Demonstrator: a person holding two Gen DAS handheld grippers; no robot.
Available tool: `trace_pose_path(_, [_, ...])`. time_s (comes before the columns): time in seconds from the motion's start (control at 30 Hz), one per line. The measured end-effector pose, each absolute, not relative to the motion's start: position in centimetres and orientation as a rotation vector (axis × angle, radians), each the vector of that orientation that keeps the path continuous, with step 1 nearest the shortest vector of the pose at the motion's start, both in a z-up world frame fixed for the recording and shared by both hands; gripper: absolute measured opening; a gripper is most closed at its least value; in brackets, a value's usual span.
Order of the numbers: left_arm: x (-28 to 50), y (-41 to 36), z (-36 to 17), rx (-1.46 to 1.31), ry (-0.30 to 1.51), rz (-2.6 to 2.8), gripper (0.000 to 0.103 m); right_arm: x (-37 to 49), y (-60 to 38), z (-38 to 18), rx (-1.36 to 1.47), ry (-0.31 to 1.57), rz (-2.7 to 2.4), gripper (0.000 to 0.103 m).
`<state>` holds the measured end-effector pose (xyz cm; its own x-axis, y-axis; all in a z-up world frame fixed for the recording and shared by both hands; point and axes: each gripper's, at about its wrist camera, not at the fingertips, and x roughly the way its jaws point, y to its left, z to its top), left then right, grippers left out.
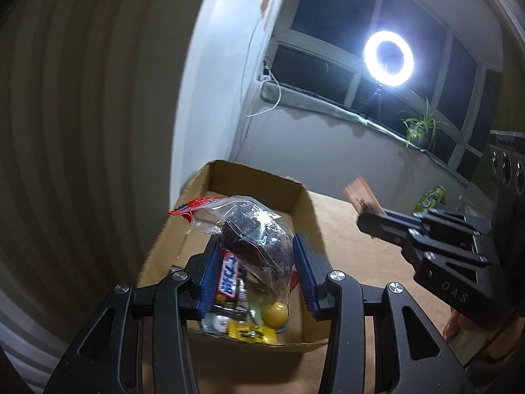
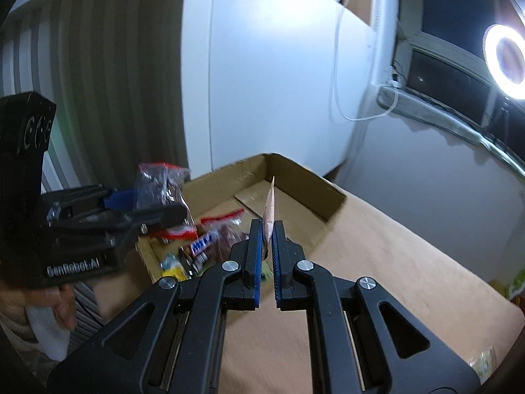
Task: Organize snacks
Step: 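Open the left tool over the box while the right tool releases the pink wrapper, then move both open tools back to the wrapped sponge cake on the table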
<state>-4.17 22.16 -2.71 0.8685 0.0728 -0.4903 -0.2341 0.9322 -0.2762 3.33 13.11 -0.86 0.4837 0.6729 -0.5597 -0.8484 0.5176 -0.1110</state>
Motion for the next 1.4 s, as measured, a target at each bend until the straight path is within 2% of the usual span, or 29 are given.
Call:
trace_pose_path(0.3, [-2.9, 23.2, -5.3, -0.356, 0.574, 0.144, 0.043, 5.9, 17.7, -2.3, -0.441, 0.518, 0.999, 0.007])
trace_pose_path(0.33, [-2.6, 23.2, -5.4, -0.352, 0.582, 0.145, 0.044, 6.1, 18.0, -2.6, -0.448, 0.521, 0.994, 0.014])
trace_pose_path(0.37, [-2.5, 23.4, -5.6, -0.346, 0.589, 0.157, 0.05, 6.3, 18.0, -2.8, -0.442, 0.522, 0.99, 0.03])
trace_pose_path(0.4, [-2.5, 23.4, -5.6, -0.346, 0.59, 0.167, 0.055, 6.5, 17.9, -2.9, -0.431, 0.523, 0.987, 0.04])
trace_pose_path(0.43, [-2.7, 23.7, -5.7, -0.351, 0.586, 0.185, 0.066, 6.7, 17.5, -2.9, -0.412, 0.521, 0.983, 0.05])
trace_pose_path(0.47, [-2.9, 23.8, -5.6, -0.357, 0.575, 0.197, 0.069, 6.8, 17.4, -2.9, -0.407, 0.522, 0.978, 0.05])
trace_pose_path(0.73, [-4.7, 24.9, -5.0, -0.397, 0.537, 0.218, 0.069, 6.2, 15.5, -2.3, -0.379, 0.508, 0.957, 0.051])
trace_pose_path(0.87, [-4.8, 24.9, -4.6, -0.4, 0.532, 0.233, 0.069, 4.6, 14.8, -2.1, -0.376, 0.474, 0.961, 0.061])
trace_pose_path(1.4, [-3.9, 19.9, -2.4, -0.324, 0.532, 0.17, 0.071, 3.3, 7.5, -2.6, -0.292, 0.484, 0.88, 0.061])
